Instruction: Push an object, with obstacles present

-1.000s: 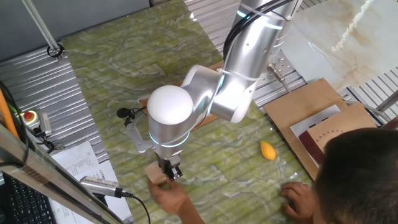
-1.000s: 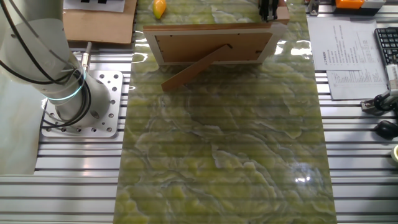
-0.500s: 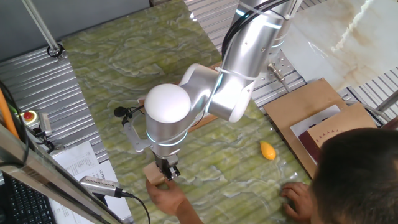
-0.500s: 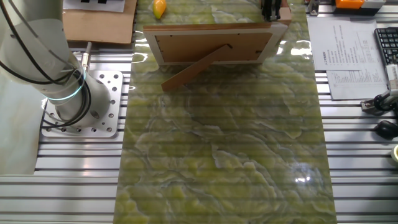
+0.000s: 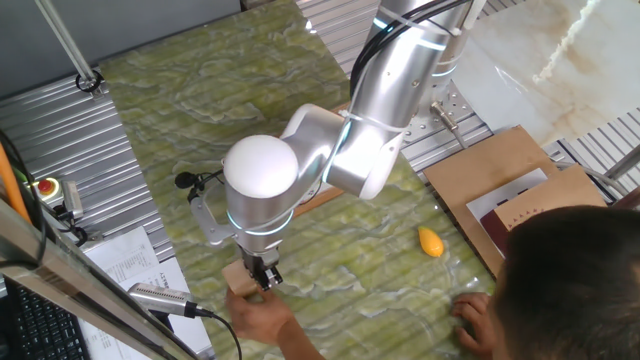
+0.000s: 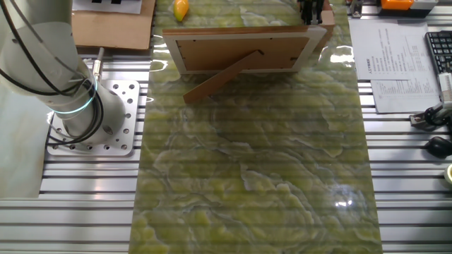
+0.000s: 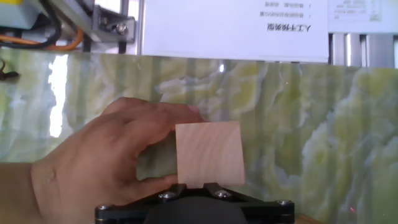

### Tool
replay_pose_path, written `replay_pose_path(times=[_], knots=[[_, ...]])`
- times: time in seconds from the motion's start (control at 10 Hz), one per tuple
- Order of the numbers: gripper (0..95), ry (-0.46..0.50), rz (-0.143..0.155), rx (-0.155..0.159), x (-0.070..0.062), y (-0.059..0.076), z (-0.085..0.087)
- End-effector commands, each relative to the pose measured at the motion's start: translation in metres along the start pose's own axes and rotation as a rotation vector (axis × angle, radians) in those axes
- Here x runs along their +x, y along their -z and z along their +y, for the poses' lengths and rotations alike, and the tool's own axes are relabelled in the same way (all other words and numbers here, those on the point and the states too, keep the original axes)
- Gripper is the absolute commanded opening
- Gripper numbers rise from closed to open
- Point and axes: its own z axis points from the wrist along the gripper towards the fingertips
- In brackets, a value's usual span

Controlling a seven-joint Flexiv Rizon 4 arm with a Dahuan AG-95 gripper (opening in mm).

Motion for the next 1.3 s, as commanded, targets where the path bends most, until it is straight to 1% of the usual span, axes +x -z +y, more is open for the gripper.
replay_pose_path(times=[0.1,0.6,1.0,1.3], knots=[[0.0,0.004,0.000,0.000,-0.002,0.000,-0.002],[0.0,0.010,-0.004,-0.002,-0.011,0.001,-0.011],[0.0,0.017,-0.005,-0.001,-0.011,-0.003,-0.015],[0.0,0.020,-0.006,-0.001,-0.014,-0.002,-0.018]])
